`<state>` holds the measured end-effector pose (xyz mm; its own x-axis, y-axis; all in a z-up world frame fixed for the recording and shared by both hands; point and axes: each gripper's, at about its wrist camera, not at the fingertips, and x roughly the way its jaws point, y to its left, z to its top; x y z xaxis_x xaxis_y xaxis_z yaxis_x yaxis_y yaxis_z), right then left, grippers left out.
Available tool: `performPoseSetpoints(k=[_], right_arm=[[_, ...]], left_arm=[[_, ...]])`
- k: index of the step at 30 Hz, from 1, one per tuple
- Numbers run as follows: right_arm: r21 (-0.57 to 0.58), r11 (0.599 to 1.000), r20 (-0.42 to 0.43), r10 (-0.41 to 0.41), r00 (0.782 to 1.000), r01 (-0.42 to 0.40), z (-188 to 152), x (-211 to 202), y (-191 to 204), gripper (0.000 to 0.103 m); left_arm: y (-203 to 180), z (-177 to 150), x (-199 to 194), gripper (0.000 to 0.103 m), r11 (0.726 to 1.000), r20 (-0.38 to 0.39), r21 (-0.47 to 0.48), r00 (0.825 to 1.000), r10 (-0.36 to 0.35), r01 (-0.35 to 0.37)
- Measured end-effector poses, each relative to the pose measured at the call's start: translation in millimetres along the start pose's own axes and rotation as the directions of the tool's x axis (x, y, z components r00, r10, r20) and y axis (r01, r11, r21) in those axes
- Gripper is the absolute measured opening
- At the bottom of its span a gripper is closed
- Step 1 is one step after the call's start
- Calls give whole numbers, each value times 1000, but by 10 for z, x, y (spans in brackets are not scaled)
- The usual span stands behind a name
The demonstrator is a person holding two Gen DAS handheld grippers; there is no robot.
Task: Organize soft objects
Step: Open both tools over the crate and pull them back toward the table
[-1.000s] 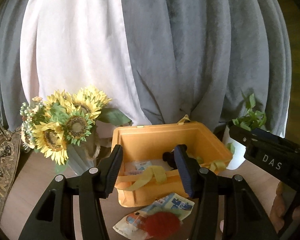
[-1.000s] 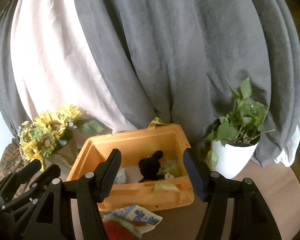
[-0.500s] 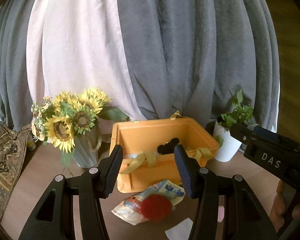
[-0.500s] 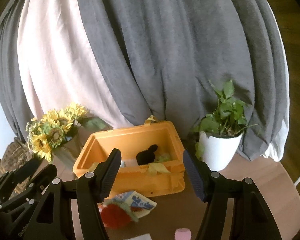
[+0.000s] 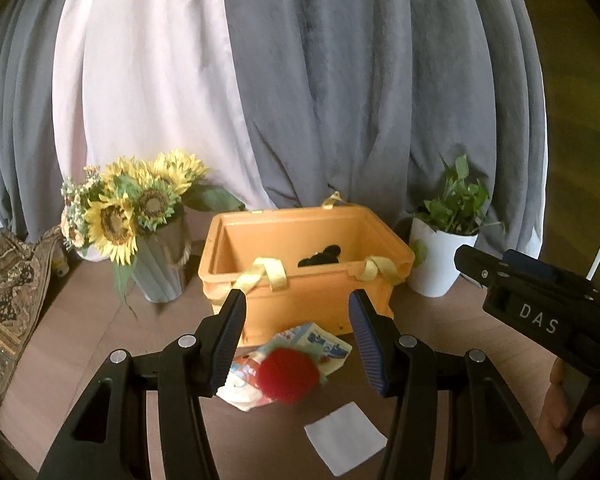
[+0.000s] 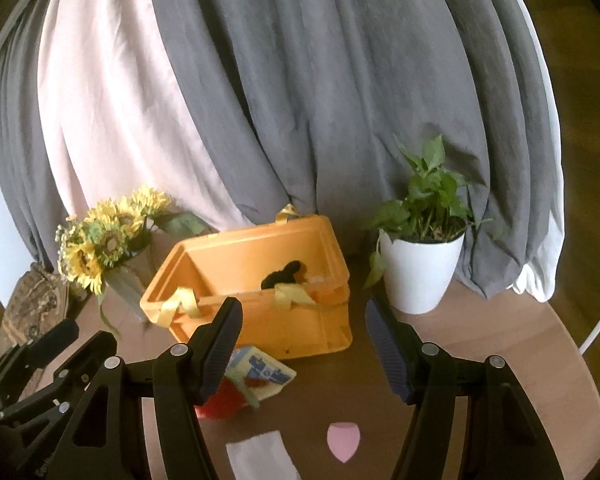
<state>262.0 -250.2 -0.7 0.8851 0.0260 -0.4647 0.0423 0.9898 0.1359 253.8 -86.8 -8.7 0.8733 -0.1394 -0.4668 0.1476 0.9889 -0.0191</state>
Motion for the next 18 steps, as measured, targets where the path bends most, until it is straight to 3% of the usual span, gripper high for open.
performPoseSetpoints(k=[18], right_arm=[[-40, 998, -117, 48, 992, -53, -407, 169, -269, 65]], left_arm=[[-300, -472, 114, 53, 1000, -117, 5, 993, 23, -22]])
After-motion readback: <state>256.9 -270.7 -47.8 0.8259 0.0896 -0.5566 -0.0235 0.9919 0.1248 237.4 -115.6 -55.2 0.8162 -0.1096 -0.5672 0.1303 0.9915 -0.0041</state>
